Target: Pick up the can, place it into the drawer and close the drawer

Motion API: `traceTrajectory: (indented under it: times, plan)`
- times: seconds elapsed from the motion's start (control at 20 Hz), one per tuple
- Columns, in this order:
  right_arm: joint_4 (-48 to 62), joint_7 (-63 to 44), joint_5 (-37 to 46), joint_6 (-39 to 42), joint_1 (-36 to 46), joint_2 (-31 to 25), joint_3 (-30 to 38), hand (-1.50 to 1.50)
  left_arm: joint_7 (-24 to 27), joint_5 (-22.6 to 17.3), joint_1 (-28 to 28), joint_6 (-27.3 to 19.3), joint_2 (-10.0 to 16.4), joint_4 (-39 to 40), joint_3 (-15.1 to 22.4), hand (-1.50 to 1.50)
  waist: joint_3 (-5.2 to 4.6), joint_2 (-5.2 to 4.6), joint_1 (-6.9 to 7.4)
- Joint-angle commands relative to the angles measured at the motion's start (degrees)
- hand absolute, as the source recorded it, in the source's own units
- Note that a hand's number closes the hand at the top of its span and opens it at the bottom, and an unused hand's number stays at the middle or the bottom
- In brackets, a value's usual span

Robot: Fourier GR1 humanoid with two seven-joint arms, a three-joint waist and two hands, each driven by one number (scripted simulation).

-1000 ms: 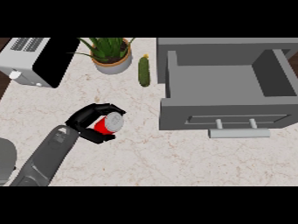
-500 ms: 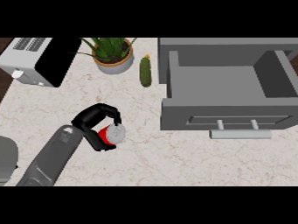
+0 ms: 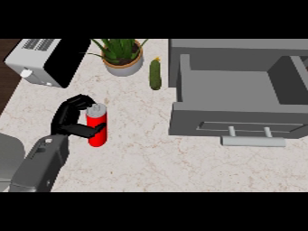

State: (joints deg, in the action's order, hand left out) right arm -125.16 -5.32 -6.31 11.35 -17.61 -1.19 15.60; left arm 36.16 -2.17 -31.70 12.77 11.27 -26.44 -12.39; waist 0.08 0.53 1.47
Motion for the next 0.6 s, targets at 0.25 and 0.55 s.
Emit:
traceTrajectory:
  times: [0.25, 0.55]
  plan:
    - [-3.66, 0.21, -2.59, 1.52, -4.02, -0.39, 0.7, -1.5, -16.62, -2.56, 6.42, -12.23, -7.67, -27.78, 3.32, 1.5, 0.11, 0.56, 0.01]
    - [1.02, 2.62, 0.78, 0.74, -1.2, 0.7, -0.62, -1.5, -29.05, 0.56, 5.3, -17.98, -10.12, -44.37, 9.35, 1.5, -0.01, -0.19, -1.04]
